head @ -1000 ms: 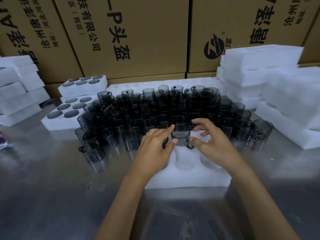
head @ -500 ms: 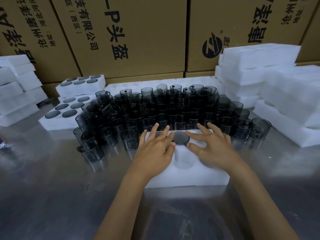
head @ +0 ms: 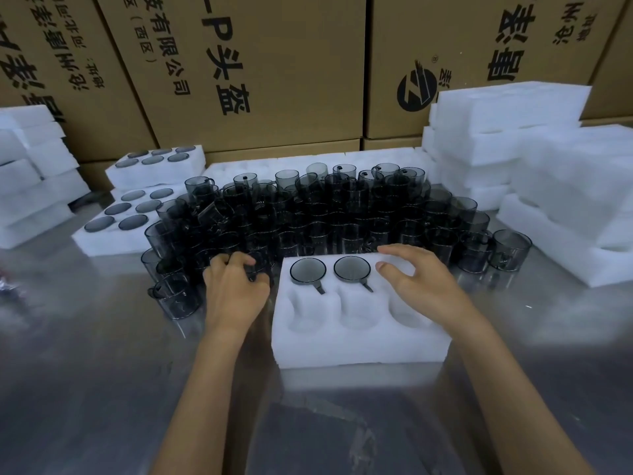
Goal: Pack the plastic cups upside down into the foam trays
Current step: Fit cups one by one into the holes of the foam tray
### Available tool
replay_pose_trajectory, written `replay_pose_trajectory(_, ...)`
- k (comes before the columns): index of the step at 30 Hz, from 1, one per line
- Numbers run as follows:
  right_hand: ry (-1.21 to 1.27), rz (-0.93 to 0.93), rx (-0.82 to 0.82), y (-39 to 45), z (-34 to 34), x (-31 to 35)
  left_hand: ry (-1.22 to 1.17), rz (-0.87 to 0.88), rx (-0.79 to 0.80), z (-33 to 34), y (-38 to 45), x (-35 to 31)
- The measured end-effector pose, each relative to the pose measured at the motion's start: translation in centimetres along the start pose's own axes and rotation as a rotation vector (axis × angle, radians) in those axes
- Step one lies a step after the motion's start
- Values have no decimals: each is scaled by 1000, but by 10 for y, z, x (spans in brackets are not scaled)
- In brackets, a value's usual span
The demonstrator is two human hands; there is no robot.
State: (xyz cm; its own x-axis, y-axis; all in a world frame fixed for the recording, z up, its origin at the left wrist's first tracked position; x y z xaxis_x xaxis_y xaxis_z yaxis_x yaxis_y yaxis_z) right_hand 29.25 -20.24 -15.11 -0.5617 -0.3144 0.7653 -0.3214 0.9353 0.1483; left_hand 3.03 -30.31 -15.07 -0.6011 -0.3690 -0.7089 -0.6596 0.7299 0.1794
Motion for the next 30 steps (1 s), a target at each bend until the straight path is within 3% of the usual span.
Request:
replay_pose_trajectory(3,-44,-9,-4,0,1,0,15,-48,36,7,3,10)
replay_pose_trajectory(7,-63,-17,-39,-2,-2,4,-29,11,-111,-1,5,8)
replay_pose_trajectory(11,-305,-202,-186,-11,-4,22,-130,315,-229,-17,0,-17)
replay_pose_trajectory(16,-182,-398,-148,-21,13,48,-86,698,-111,-2,-26,-58)
replay_pose_trajectory(19,-128,-434,-202,-23,16,52,-28,814,-71,10,-37,-70)
replay_pose_trajectory(24,-38,-391,-262,-20,11,47,-87,837,-52,12,-43,-75)
replay_pose_trajectory(30,-128,-366,-238,-18,19,41,-180,749,50,13,-45,-74)
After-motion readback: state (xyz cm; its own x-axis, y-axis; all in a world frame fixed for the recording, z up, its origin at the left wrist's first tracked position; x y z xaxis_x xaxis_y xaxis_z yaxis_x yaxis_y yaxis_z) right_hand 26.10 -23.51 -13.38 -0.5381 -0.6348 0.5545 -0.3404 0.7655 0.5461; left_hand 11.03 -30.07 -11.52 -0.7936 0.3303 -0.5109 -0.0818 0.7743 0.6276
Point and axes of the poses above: each hand's wrist, its own y-axis towards the middle knuckle, its own z-axis out of the palm, x = y × z, the point moved 4 cm from there along y, towards the middle knuckle, and after that the axes turned 5 degrees about -y, right-handed, at the moved point
